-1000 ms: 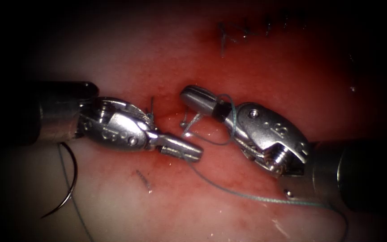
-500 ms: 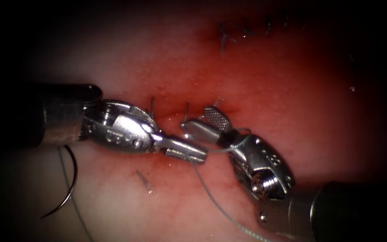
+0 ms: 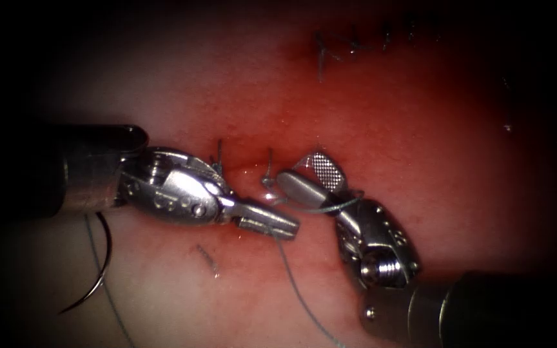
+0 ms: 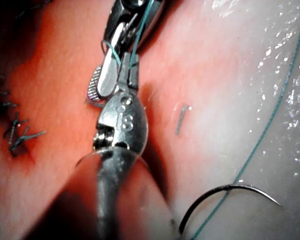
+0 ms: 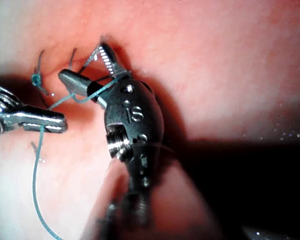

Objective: Wound Closure

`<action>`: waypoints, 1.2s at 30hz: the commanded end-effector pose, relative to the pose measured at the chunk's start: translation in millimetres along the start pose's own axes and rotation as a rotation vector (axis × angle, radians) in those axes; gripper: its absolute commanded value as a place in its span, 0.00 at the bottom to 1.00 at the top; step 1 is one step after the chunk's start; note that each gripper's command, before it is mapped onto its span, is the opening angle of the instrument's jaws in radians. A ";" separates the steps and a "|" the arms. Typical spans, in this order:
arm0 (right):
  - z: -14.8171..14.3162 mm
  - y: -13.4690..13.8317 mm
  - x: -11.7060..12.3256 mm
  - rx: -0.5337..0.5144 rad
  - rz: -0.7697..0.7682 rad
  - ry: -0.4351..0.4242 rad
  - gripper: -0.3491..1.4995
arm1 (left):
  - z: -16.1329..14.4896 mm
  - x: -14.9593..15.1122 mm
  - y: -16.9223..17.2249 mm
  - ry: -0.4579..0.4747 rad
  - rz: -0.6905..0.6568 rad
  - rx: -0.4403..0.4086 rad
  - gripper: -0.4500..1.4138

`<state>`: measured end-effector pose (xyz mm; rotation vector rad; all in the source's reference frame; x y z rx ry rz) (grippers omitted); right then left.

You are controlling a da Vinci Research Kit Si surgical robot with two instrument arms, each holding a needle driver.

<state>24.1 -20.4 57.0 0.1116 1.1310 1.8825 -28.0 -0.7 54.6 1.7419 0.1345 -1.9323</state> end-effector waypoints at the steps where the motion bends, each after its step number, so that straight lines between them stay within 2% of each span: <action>1: 0.7 0.7 -0.9 0.000 0.041 0.003 0.77 | 0.6 -0.5 -0.1 0.000 0.002 0.000 0.00; 9: 2.3 2.5 -2.8 -0.024 0.121 -0.078 0.79 | 0.8 -0.2 0.0 -0.002 0.001 -0.005 0.00; 13: 3.1 2.0 -3.2 -0.016 0.133 -0.090 0.79 | 1.0 -0.1 0.1 -0.004 0.001 -0.008 0.00; 21: 4.3 1.1 -3.3 -0.020 0.126 -0.094 0.71 | 1.4 -0.1 0.5 -0.004 0.003 -0.017 0.00; 23: 4.3 1.2 -3.4 -0.030 0.101 -0.098 0.65 | 1.4 -0.1 0.6 -0.004 -0.002 -0.022 0.00; 25: 4.3 1.3 -3.5 -0.050 0.062 -0.108 0.55 | 1.5 -0.1 0.7 -0.005 -0.001 -0.025 0.00; 27: 4.3 1.4 -3.6 -0.075 0.018 -0.114 0.33 | 1.5 -0.1 0.7 -0.003 -0.001 -0.026 0.00; 28: 4.3 1.4 -3.5 -0.086 0.006 -0.111 0.27 | 1.5 -0.1 0.7 -0.003 -0.001 -0.026 0.00; 33: 4.1 1.7 -2.9 -0.103 -0.047 -0.097 0.29 | 1.4 0.0 0.9 -0.001 -0.005 -0.028 0.00; 36: 3.6 1.9 -2.3 -0.125 -0.115 -0.074 0.34 | 1.3 0.0 1.0 0.000 -0.005 -0.030 0.00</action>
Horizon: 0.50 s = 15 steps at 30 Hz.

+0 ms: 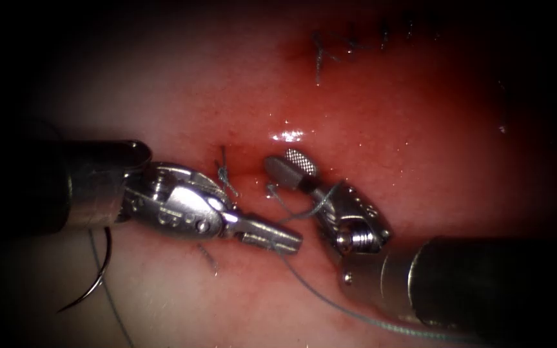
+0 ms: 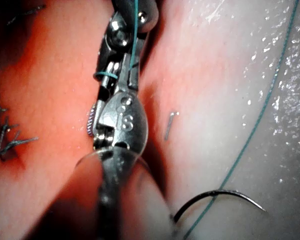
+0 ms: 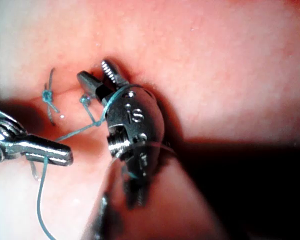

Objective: Wound Closure

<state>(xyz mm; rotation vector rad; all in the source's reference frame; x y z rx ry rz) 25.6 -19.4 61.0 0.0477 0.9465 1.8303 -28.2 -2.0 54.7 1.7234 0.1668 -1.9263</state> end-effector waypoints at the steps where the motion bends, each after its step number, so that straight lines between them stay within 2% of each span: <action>1: -0.1 0.0 -0.5 0.000 -0.014 0.008 0.35 | 0.5 -0.4 -0.1 0.000 0.001 -0.003 0.00; 2: -0.2 0.0 -0.4 -0.009 -0.034 0.012 0.39 | 0.5 -0.4 -0.1 0.000 0.001 -0.003 0.00; 4: -0.4 -0.4 -0.1 -0.025 -0.117 0.039 0.62 | 0.6 -0.4 -0.1 0.002 0.002 -0.005 0.00; 10: -1.7 -1.1 0.3 -0.017 -0.124 0.085 0.69 | 0.5 -0.3 0.2 0.003 0.004 -0.007 0.00; 15: -2.5 -1.0 0.3 -0.041 -0.113 0.119 0.65 | 0.6 -0.4 0.2 0.004 0.004 -0.011 0.00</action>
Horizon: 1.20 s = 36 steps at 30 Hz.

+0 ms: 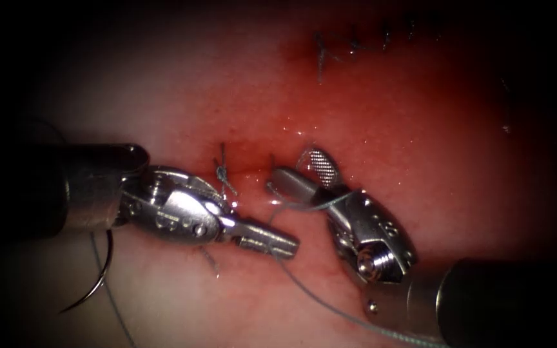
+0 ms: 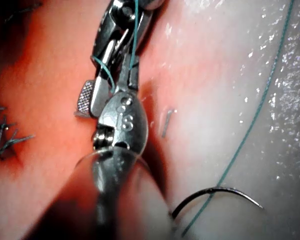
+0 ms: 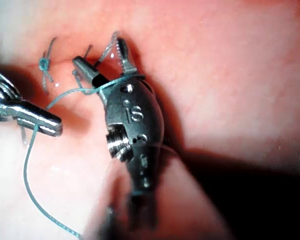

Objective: Wound Closure

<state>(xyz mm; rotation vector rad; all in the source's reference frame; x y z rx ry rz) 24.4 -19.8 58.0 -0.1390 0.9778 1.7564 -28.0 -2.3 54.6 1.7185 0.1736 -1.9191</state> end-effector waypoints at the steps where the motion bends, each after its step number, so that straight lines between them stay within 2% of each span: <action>1: 0.2 -0.2 -1.0 -0.003 0.005 -0.002 0.65 | 0.6 -0.5 -0.2 0.002 0.001 -0.002 0.00; 12: 1.6 0.3 -0.9 -0.013 0.096 -0.016 0.66 | 0.9 -0.4 0.1 0.004 -0.002 -0.008 0.00; 15: 2.1 0.8 -1.0 -0.024 0.097 -0.029 0.59 | 1.1 -0.3 0.2 0.003 -0.007 -0.008 0.00; 17: 2.4 0.9 -1.3 -0.033 0.094 -0.036 0.58 | 1.3 -0.3 0.3 0.005 -0.005 -0.010 0.00; 21: 3.1 0.3 -2.0 -0.048 0.092 -0.038 0.58 | 1.5 -0.4 0.3 0.008 -0.003 -0.016 0.00; 25: 3.9 -0.5 -2.5 -0.060 0.094 -0.035 0.64 | 1.4 -0.3 0.4 0.009 -0.001 -0.021 0.00; 28: 4.2 -0.7 -2.7 -0.064 0.094 -0.038 0.61 | 1.4 -0.2 0.5 0.010 0.000 -0.022 0.00; 30: 4.2 -0.7 -2.7 -0.068 0.086 -0.045 0.53 | 1.4 -0.2 0.5 0.010 0.000 -0.022 0.00; 31: 4.2 -0.6 -2.8 -0.070 0.084 -0.049 0.45 | 1.4 -0.2 0.5 0.011 0.000 -0.022 0.00; 32: 4.1 -0.4 -2.9 -0.071 0.082 -0.054 0.31 | 1.4 -0.2 0.5 0.011 0.000 -0.022 0.00; 33: 4.1 -0.3 -2.9 -0.073 0.081 -0.059 0.11 | 1.4 -0.2 0.5 0.011 0.000 -0.022 0.00; 34: 4.0 -0.1 -3.0 -0.073 0.079 -0.062 0.00 | 1.4 -0.2 0.5 0.011 -0.006 -0.022 0.00; 36: 3.7 0.0 -2.9 -0.079 0.083 -0.072 0.00 | 1.4 -0.2 0.5 0.011 -0.006 -0.022 0.00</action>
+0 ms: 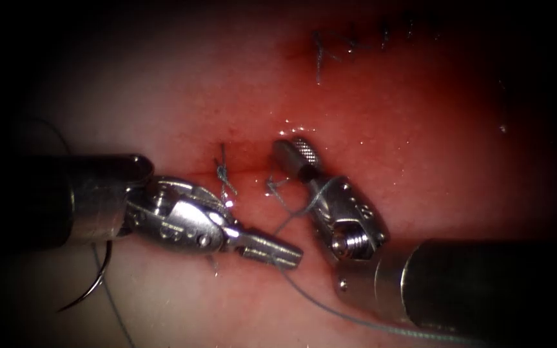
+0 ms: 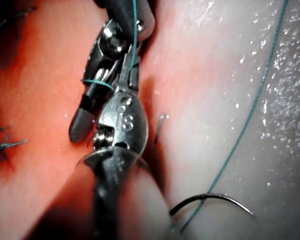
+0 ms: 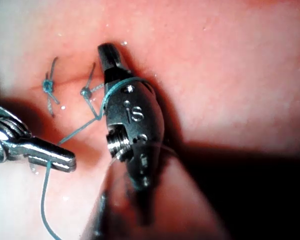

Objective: Wound Closure

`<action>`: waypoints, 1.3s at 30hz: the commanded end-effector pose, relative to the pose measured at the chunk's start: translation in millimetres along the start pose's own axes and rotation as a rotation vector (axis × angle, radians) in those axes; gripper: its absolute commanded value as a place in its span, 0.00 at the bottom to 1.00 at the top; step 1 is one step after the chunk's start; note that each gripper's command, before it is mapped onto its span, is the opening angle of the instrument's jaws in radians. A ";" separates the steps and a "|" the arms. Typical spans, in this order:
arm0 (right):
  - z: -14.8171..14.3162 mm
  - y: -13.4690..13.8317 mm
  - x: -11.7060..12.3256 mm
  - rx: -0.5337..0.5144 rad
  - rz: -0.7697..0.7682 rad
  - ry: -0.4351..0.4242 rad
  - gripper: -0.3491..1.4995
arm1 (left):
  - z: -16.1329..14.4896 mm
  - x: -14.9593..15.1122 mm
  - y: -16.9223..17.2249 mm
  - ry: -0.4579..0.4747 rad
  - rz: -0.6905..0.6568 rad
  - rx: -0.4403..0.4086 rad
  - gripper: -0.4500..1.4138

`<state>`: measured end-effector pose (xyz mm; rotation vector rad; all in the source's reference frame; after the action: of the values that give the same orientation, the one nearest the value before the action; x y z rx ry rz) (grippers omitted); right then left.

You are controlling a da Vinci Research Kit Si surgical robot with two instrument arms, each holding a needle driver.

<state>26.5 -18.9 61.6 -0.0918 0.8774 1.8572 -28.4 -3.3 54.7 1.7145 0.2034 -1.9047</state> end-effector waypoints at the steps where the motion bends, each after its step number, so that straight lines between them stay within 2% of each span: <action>1: -0.1 0.0 -0.8 -0.007 0.037 -0.002 0.00 | 0.6 -0.5 -0.1 0.001 -0.001 0.001 0.00; 6: -1.2 -0.7 -0.4 -0.012 0.095 -0.015 0.00 | 0.6 -0.4 -0.1 0.002 -0.006 0.000 0.00; 12: -2.6 -2.6 0.7 0.031 0.111 0.042 0.00 | 0.0 -0.5 -0.4 0.002 -0.059 0.005 0.00; 17: -3.6 -3.5 1.5 0.087 0.016 0.059 0.00 | -2.3 -0.4 -1.5 -0.036 -0.126 0.045 0.00; 24: -3.9 -3.5 1.6 0.145 -0.066 0.077 0.00 | -6.7 -1.3 -2.8 -0.106 -0.167 0.087 0.00; 32: -4.1 -4.0 1.9 0.220 -0.157 0.116 0.00 | -11.4 -4.6 -5.8 -0.170 -0.236 0.120 0.00; 39: -4.1 -4.1 1.2 0.278 -0.214 0.111 0.00 | -13.9 -8.7 -9.8 -0.236 -0.280 0.173 0.00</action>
<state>27.4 -19.0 55.2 -0.1134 1.1496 1.5248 -20.5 14.6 58.0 1.6095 0.1940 -2.3942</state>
